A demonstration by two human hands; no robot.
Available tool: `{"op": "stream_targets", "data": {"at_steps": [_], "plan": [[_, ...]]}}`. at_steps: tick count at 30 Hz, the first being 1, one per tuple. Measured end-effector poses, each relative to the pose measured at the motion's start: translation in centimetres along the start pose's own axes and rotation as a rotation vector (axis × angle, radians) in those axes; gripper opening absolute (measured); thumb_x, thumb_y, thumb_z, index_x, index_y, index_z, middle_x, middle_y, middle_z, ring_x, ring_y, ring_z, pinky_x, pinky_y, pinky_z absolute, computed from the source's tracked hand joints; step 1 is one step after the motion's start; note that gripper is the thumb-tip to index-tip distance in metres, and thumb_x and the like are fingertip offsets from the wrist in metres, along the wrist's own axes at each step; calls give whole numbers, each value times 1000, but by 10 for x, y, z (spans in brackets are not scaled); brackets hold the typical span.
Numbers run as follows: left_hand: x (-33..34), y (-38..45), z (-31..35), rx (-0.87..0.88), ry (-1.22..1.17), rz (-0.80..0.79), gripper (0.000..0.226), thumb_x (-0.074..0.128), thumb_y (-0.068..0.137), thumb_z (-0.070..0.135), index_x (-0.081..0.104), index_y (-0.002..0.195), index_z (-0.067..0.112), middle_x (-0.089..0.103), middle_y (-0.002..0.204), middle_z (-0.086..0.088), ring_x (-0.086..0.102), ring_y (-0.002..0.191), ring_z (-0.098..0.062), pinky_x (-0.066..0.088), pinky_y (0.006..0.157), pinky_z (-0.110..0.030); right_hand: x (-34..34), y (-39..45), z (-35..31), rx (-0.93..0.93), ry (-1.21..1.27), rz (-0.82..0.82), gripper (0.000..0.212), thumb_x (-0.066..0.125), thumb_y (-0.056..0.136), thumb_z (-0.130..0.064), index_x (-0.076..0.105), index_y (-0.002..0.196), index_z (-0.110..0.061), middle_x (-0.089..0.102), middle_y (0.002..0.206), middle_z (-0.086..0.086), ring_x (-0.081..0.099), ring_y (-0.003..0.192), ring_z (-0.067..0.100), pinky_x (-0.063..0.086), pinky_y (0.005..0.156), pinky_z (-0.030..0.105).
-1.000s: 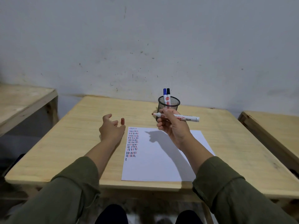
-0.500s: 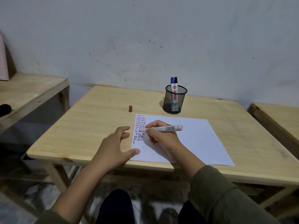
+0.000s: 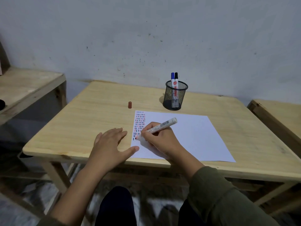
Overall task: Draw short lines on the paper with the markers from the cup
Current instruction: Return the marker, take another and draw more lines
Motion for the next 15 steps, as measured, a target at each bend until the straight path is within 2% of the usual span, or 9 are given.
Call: {"op": "stream_targets", "data": {"at_steps": [6, 15], "plan": [[0, 1, 1, 6, 23, 7, 76, 52, 75, 68, 41, 140, 29, 34, 153, 8, 25, 143, -11, 12, 119, -39, 2, 0, -1, -14, 2, -21, 13, 64, 82, -22, 68, 83, -10, 65, 80, -2, 63, 78, 11, 46, 57, 12], [0, 1, 1, 1, 18, 3, 76, 52, 75, 67, 41, 140, 29, 33, 153, 8, 25, 143, -11, 12, 119, -40, 3, 1, -2, -20, 1, -27, 16, 65, 83, -21, 67, 86, -5, 63, 79, 0, 62, 73, 9, 45, 55, 11]]}}
Point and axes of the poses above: each hand's wrist, its own y-axis towards the middle knuckle, its own x-axis out of the palm, z = x × y, the point moved 8 cm from there along y, towards the middle knuckle
